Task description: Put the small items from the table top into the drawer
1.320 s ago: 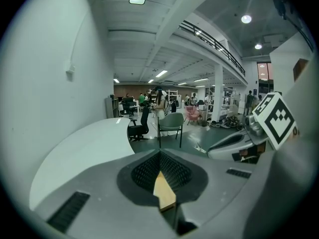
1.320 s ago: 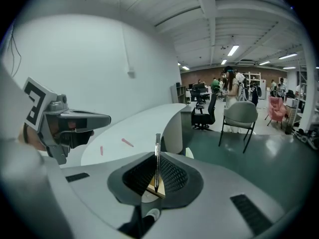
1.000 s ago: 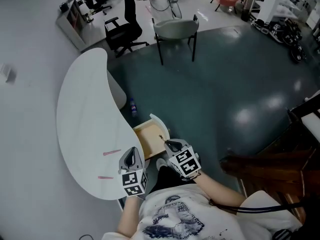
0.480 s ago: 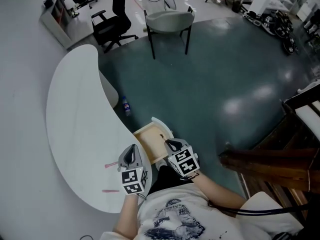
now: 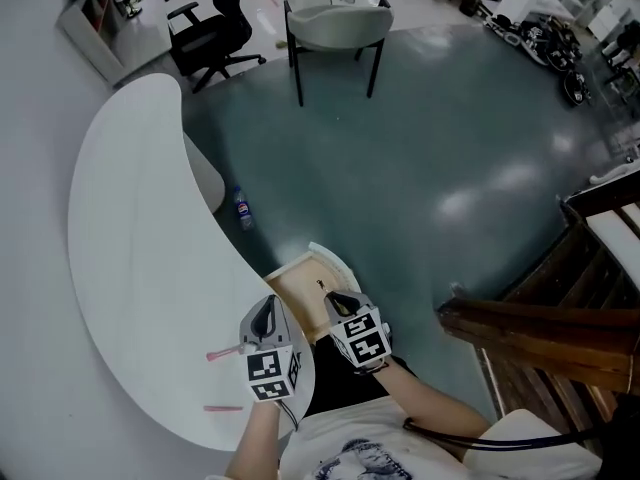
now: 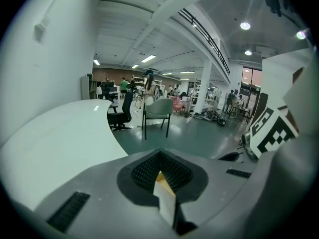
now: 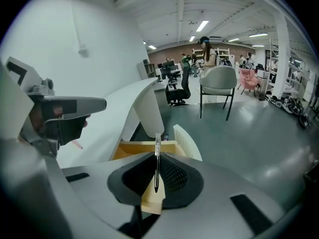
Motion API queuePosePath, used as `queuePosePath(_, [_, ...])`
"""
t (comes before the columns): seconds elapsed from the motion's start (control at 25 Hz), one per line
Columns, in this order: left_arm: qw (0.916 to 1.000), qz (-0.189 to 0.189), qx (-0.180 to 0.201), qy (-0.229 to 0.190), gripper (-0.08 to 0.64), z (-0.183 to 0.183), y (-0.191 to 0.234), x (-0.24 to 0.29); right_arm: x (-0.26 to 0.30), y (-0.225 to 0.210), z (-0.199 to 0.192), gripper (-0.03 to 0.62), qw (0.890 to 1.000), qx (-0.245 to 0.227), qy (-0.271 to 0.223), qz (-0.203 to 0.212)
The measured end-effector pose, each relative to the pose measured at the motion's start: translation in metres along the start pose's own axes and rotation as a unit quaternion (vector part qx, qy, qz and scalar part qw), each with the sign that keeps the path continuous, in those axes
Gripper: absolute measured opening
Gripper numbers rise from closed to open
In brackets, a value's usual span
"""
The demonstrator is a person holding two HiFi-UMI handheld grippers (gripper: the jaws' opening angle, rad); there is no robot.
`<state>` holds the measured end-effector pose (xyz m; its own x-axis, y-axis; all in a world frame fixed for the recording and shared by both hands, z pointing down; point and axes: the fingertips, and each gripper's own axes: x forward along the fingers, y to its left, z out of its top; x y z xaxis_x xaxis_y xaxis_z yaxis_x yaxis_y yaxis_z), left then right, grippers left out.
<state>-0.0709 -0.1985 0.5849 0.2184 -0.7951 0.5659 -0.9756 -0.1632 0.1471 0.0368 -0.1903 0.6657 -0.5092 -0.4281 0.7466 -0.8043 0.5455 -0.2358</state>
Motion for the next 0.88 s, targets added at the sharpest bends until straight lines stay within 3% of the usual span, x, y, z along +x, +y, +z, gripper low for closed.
queuePosePath(0.56, [0.9998,-0.003,-0.013,-0.016,0.023,-0.016,0.018,0.035,0.089,-0.020,-0.027,0.043,0.997,0.064,0.010,-0.047])
queuePosePath(0.88, [0.9999,0.002,0.014,0.005,0.023,-0.025,0.018,0.037,0.111,-0.026,-0.045,0.044,0.994,0.088,0.024,-0.057])
